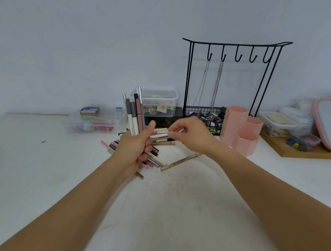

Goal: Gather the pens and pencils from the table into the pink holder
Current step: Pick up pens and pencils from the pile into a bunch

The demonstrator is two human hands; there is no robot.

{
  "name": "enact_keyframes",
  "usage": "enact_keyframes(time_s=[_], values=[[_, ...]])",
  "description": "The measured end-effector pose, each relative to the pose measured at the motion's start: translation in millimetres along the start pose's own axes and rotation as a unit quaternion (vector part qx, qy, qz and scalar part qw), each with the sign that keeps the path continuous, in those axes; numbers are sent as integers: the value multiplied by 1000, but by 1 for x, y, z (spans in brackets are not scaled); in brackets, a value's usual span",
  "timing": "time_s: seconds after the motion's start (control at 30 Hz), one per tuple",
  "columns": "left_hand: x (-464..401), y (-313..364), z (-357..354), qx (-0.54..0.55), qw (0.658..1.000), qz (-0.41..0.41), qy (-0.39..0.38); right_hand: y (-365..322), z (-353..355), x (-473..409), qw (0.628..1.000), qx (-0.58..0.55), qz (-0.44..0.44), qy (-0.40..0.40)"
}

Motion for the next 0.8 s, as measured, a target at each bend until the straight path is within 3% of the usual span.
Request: enact_keyframes(time_s=[0.1,0.23,0.4,0.63,0.8], values=[[-1,-2,6,12,999,22,25,21,-23,3,996,71,-15,-44],[-1,-3,6,14,999,26,38,24,-36,7,987,154,-4,-43],[-1,-5,9,12,998,28,51,25,-30,5,984,170,-22,-48],[-3,-8,10,16,998,25,48,20,32,-6,993,102,-52,-12],[-3,-12,9,1,998,33,54,22,60,-4,984,-119,-106,78]])
Point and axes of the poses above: each hand's wrist, its own x-axis away from the middle knuckle, its own z-axis out of the back of the hand, y = z × x, the point moved 7 cm from there along -x, towards the middle knuckle, and after that the axes turned 1 degree about -x, right-handed, at the moved point
